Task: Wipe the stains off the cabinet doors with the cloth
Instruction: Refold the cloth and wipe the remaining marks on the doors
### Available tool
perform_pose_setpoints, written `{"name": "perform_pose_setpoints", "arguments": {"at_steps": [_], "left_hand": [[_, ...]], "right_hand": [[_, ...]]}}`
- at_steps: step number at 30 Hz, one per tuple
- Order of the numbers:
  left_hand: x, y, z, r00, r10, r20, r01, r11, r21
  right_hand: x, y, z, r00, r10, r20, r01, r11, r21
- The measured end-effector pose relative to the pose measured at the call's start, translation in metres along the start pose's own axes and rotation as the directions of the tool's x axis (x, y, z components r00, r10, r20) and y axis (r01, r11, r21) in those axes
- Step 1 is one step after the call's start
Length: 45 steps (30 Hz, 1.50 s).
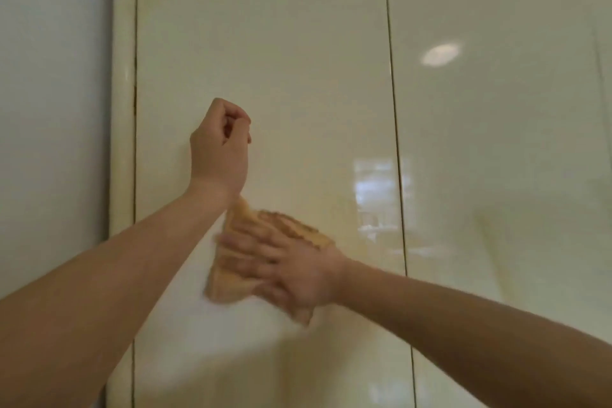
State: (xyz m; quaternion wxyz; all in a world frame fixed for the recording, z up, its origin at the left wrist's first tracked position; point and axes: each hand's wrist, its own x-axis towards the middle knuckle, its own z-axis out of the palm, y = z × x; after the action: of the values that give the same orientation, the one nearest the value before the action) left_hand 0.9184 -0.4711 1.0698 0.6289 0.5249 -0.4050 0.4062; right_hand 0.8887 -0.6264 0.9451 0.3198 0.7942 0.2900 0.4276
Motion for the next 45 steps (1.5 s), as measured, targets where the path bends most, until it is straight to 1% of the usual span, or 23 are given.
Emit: {"name": "perform_pose_setpoints", "arguments": {"at_steps": [2, 3, 5, 7, 8, 9, 10, 11, 12, 13, 15, 17, 18, 21, 25, 28, 31, 33, 35, 37, 41, 43, 45], "left_hand": [[-0.003, 0.005, 0.008, 1.000, 0.001, 0.002, -0.001, 0.999, -0.043], [-0.004, 0.007, 0.011, 1.000, 0.002, 0.004, -0.001, 0.998, -0.066], [-0.006, 0.010, 0.014, 1.000, 0.002, 0.010, -0.001, 0.995, -0.097], [-0.011, 0.009, 0.015, 1.000, 0.004, 0.030, -0.001, 0.994, -0.108], [-0.014, 0.008, 0.015, 0.999, 0.003, 0.041, 0.002, 0.994, -0.112], [-0.018, 0.007, 0.014, 0.999, -0.004, 0.049, 0.010, 0.993, -0.115], [-0.020, 0.007, 0.012, 0.998, -0.013, 0.053, 0.020, 0.993, -0.117], [-0.023, 0.007, 0.010, 0.998, -0.021, 0.051, 0.027, 0.992, -0.123], [-0.025, 0.008, 0.008, 0.999, -0.024, 0.041, 0.029, 0.990, -0.136], [-0.027, 0.011, 0.005, 0.999, -0.020, 0.030, 0.024, 0.988, -0.151], [-0.031, 0.017, -0.001, 1.000, -0.002, 0.016, 0.005, 0.983, -0.182], [-0.034, 0.023, -0.010, 0.999, 0.021, 0.026, -0.015, 0.981, -0.195], [-0.035, 0.024, -0.014, 0.999, 0.031, 0.036, -0.024, 0.982, -0.186], [-0.041, 0.021, -0.024, 0.995, 0.050, 0.090, -0.039, 0.992, -0.123], [-0.047, 0.013, -0.005, 0.985, 0.001, 0.172, 0.009, 0.998, -0.058], [-0.055, 0.018, 0.036, 0.979, -0.017, 0.205, 0.039, 0.994, -0.102], [-0.073, 0.027, 0.081, 0.972, -0.010, 0.234, 0.053, 0.983, -0.177], [-0.083, 0.034, 0.104, 0.966, 0.002, 0.260, 0.058, 0.973, -0.222], [-0.091, 0.040, 0.125, 0.960, 0.023, 0.278, 0.052, 0.965, -0.256], [-0.099, 0.044, 0.143, 0.955, 0.042, 0.294, 0.041, 0.962, -0.270], [-0.113, 0.054, 0.181, 0.941, 0.059, 0.333, 0.038, 0.960, -0.277], [-0.117, 0.054, 0.195, 0.942, 0.047, 0.331, 0.049, 0.960, -0.277], [-0.117, 0.052, 0.205, 0.950, 0.027, 0.312, 0.064, 0.959, -0.277]], "right_hand": [[-0.044, 0.074, -0.036, 0.928, 0.358, -0.101, -0.367, 0.927, -0.082], [-0.070, 0.102, -0.053, 0.821, 0.551, -0.147, -0.564, 0.823, -0.066], [-0.119, 0.135, -0.078, 0.461, 0.857, -0.230, -0.876, 0.481, 0.035], [-0.143, 0.135, -0.083, 0.085, 0.970, -0.229, -0.971, 0.132, 0.199], [-0.140, 0.129, -0.079, -0.039, 0.975, -0.220, -0.967, 0.019, 0.256], [-0.127, 0.120, -0.071, -0.114, 0.967, -0.229, -0.956, -0.045, 0.288], [-0.108, 0.108, -0.060, -0.142, 0.958, -0.250, -0.957, -0.069, 0.280], [-0.085, 0.091, -0.048, -0.108, 0.956, -0.274, -0.968, -0.038, 0.249], [-0.060, 0.069, -0.035, -0.015, 0.957, -0.289, -0.978, 0.046, 0.203], [-0.034, 0.040, -0.020, 0.116, 0.947, -0.300, -0.970, 0.173, 0.172], [0.011, -0.030, 0.015, 0.467, 0.845, -0.260, -0.857, 0.505, 0.104], [0.037, -0.101, 0.045, 0.801, 0.588, -0.108, -0.586, 0.808, 0.054], [0.044, -0.130, 0.058, 0.897, 0.441, -0.030, -0.441, 0.897, 0.015], [0.051, -0.181, 0.078, 0.969, 0.243, 0.045, -0.238, 0.967, -0.091], [0.030, -0.137, 0.063, 0.995, 0.095, 0.044, -0.092, 0.993, -0.068], [-0.026, -0.055, 0.025, 0.926, 0.362, -0.108, -0.345, 0.927, 0.144], [-0.115, 0.023, -0.014, 0.763, 0.624, -0.167, -0.622, 0.779, 0.071], [-0.177, 0.060, -0.035, 0.581, 0.792, -0.187, -0.799, 0.598, 0.052], [-0.234, 0.086, -0.048, 0.309, 0.934, -0.181, -0.934, 0.334, 0.127], [-0.287, 0.107, -0.057, 0.103, 0.979, -0.176, -0.967, 0.140, 0.211], [-0.385, 0.134, -0.071, -0.154, 0.979, -0.134, -0.958, -0.115, 0.263], [-0.421, 0.142, -0.076, -0.248, 0.963, -0.107, -0.933, -0.208, 0.295], [-0.438, 0.146, -0.075, -0.289, 0.948, -0.135, -0.919, -0.235, 0.318]]}}
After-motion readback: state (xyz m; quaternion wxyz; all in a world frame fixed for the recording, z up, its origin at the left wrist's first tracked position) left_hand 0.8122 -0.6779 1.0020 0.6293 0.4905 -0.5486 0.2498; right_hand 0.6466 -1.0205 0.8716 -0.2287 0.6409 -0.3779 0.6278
